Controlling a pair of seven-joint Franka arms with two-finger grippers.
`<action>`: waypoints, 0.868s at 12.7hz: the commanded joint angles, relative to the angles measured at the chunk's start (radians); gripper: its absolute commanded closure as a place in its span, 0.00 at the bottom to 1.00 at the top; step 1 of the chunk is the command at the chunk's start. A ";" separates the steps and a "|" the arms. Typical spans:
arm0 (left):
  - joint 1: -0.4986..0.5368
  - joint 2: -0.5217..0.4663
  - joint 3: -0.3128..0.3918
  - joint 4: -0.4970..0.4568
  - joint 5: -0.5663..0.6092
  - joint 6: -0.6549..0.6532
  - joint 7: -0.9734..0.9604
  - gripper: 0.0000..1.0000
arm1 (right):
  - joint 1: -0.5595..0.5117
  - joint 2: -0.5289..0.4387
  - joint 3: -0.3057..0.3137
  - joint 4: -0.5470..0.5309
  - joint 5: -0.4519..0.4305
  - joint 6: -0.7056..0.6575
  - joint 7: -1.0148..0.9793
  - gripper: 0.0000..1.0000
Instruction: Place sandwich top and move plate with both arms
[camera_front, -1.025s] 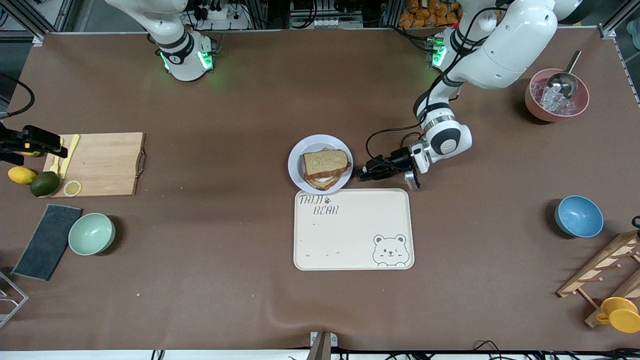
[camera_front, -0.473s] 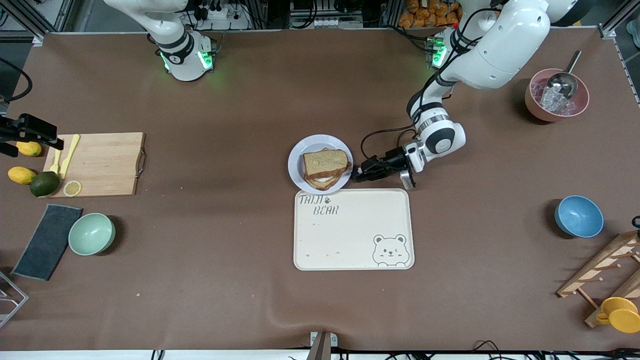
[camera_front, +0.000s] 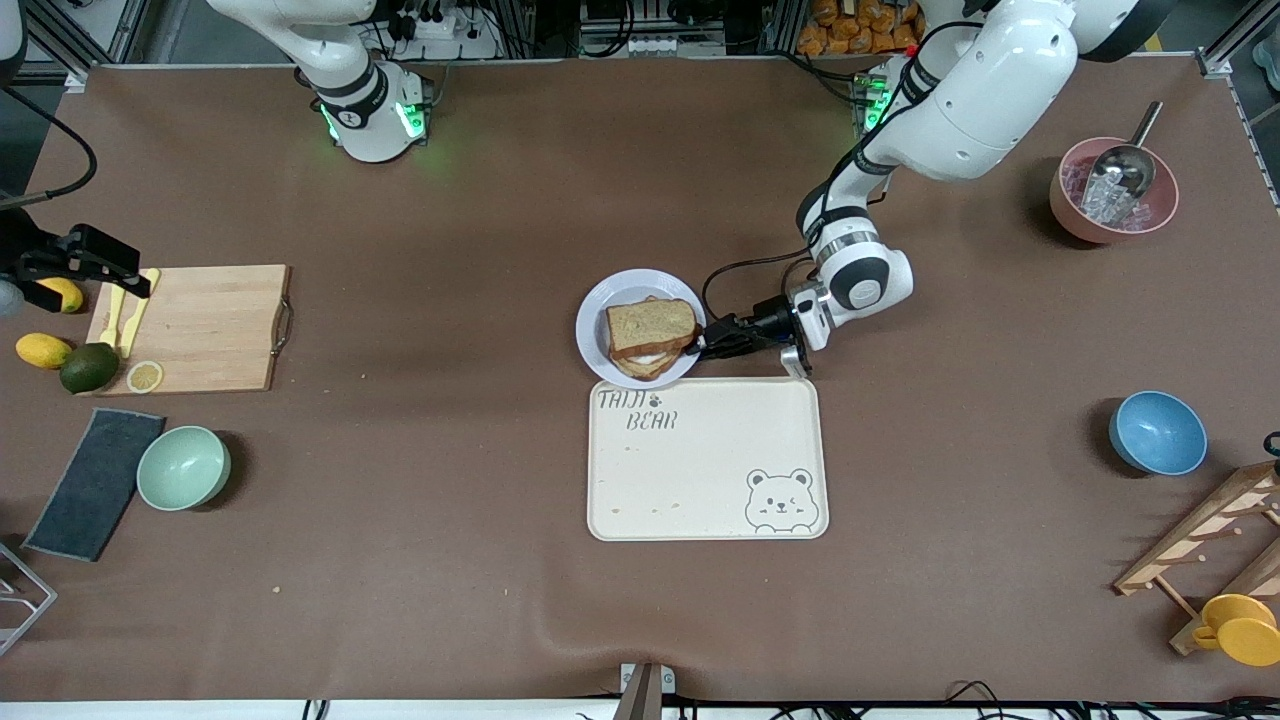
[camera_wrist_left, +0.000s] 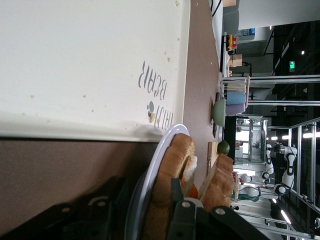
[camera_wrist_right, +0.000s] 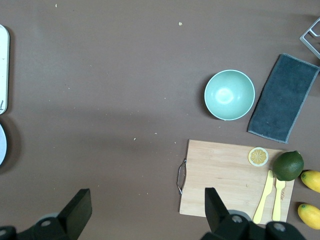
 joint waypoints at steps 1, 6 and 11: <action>-0.023 0.054 0.006 0.027 -0.027 0.019 0.006 0.64 | 0.026 -0.028 -0.006 -0.024 -0.022 0.017 0.012 0.00; -0.023 0.059 0.006 0.029 -0.027 0.019 0.005 0.76 | 0.042 -0.028 0.021 -0.004 -0.023 0.008 0.157 0.00; -0.023 0.059 0.008 0.029 -0.025 0.019 0.005 0.87 | 0.042 -0.032 0.028 0.005 -0.034 -0.018 0.169 0.00</action>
